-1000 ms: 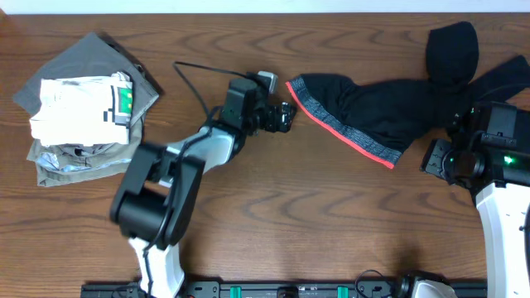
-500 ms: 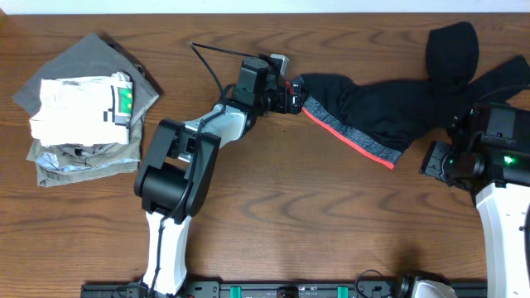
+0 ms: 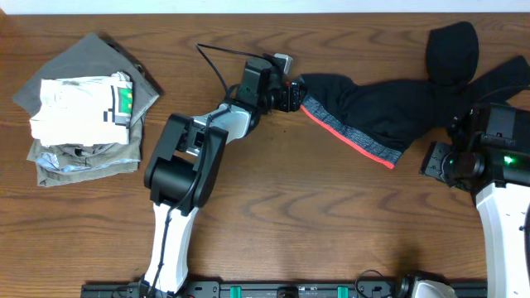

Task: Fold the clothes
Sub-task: 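Grasp the grey-red waistband corner with the left gripper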

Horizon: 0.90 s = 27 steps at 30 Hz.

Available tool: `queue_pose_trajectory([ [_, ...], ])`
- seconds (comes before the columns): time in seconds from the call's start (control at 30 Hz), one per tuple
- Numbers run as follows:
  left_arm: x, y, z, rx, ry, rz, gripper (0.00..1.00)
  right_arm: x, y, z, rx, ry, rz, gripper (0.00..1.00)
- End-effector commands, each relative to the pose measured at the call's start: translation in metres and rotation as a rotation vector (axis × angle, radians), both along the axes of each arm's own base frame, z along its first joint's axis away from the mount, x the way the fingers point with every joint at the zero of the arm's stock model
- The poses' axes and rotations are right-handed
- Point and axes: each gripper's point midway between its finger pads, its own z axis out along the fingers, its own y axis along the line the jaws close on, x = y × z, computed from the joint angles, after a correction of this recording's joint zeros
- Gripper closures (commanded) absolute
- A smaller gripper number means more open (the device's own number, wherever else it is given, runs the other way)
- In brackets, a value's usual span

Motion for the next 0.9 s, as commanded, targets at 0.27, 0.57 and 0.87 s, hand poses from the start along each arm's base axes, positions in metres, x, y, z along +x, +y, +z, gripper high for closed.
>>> queue_pose_trajectory([
  [0.27, -0.007, -0.012, -0.011, -0.009, 0.007, -0.030, 0.28, -0.001, -0.004, 0.002, -0.010, -0.001, -0.014, 0.43],
  [0.57, 0.020, 0.007, -0.002, 0.032, -0.088, 0.094, 0.20, -0.001, -0.004, 0.002, -0.010, -0.001, -0.014, 0.43],
  [0.87, 0.018, 0.005, -0.005, 0.041, -0.087, 0.087, 0.19, -0.001, -0.004, 0.002, -0.009, -0.001, -0.014, 0.43],
])
